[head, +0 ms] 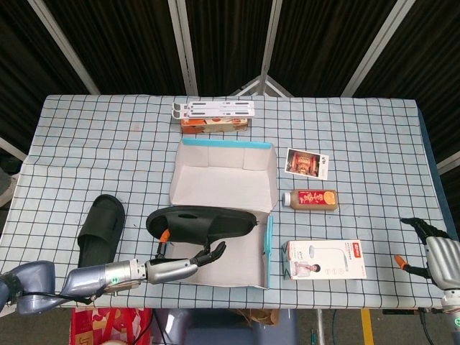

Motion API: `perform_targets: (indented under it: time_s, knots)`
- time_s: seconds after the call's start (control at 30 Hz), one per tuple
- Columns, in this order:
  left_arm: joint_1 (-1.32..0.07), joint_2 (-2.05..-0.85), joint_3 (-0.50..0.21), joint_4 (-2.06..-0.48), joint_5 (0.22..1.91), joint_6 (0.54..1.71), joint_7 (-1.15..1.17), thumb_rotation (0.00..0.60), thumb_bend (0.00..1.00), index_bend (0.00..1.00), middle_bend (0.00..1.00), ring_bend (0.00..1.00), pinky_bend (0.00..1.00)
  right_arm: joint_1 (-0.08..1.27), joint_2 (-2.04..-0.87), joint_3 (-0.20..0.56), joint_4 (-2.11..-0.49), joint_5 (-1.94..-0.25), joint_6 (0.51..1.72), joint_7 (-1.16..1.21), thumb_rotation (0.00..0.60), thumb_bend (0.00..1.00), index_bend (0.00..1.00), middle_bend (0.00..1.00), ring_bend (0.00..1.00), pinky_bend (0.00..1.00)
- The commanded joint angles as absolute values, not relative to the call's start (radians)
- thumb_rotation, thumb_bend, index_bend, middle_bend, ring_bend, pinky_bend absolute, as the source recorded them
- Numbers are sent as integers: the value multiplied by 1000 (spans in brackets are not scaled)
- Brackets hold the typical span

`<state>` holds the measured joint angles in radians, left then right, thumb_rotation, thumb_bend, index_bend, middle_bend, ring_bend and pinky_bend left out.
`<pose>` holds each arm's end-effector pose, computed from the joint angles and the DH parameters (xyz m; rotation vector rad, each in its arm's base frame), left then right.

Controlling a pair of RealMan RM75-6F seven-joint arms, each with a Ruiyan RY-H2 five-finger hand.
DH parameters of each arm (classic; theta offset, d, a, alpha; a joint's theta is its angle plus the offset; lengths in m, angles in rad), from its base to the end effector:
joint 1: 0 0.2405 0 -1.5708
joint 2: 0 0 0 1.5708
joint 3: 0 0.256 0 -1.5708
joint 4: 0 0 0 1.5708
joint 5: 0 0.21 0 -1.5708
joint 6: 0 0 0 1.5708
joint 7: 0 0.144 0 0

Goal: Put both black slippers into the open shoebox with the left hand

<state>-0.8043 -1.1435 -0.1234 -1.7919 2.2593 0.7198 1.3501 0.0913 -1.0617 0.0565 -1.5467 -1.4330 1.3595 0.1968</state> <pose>-0.0838 0.2447 0.0330 -1.9116 1.6082 -0.4877 -0.3428 -0.1848 0.1755 1.3323 -1.0691 0.8649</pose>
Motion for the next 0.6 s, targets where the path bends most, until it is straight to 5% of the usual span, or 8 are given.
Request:
perform_targets:
  time_s: [0.03, 0.6]
  knots:
    - [-827, -1153, -114, -1769, 2279, 727, 1313, 600, 559, 542, 514, 93, 124, 91, -1061, 57, -1547, -1430, 1358, 197, 600, 234, 259, 252, 295, 323]
    - [-921, -1241, -107, -1635, 2322, 717, 1225, 600, 578, 554, 517, 93, 124, 91, -1056, 57, -1549, -1423, 1348, 205, 600, 233, 259, 252, 295, 323]
